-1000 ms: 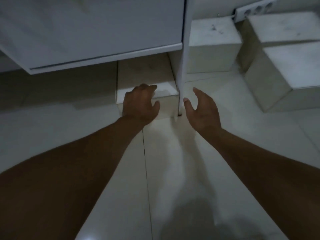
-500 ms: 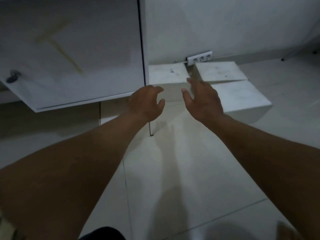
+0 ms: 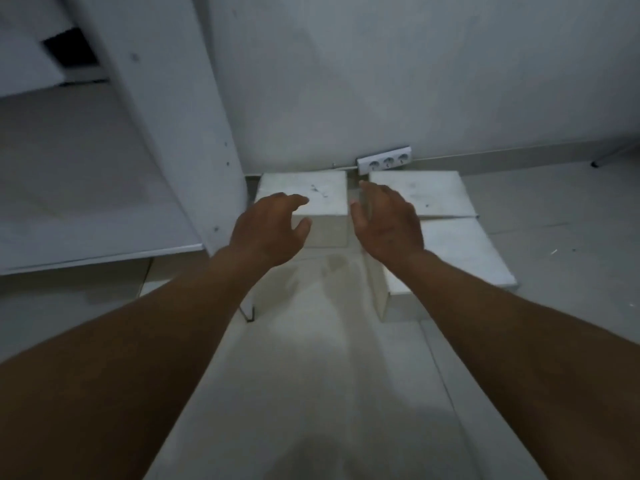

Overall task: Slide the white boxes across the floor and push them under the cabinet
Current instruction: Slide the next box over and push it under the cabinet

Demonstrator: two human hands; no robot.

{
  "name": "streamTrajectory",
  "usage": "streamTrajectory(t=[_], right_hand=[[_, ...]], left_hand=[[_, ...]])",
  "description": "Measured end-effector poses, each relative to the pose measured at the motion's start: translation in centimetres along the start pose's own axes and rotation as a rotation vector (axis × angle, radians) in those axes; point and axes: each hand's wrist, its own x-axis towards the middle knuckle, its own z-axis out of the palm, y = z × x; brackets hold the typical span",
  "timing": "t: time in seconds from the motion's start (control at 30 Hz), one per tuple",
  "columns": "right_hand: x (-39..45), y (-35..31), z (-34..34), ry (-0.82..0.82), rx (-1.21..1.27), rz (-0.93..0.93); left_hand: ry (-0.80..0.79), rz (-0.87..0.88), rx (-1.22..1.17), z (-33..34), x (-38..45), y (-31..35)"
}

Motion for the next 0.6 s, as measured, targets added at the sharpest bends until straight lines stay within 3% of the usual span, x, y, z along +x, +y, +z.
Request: streamTrajectory(t=[0.27,0.6], right_hand=[[2.9,7.2,-1.9,-0.086,0.016,0.044],[1.0,15.2,-2.3,-0.01,-0.156,0.117]], left_hand=[[-0.038,-0.098,-0.062,3.7,3.9,6.4],[-0.047,0.038,-0.118,12.2,6.5,9.2]])
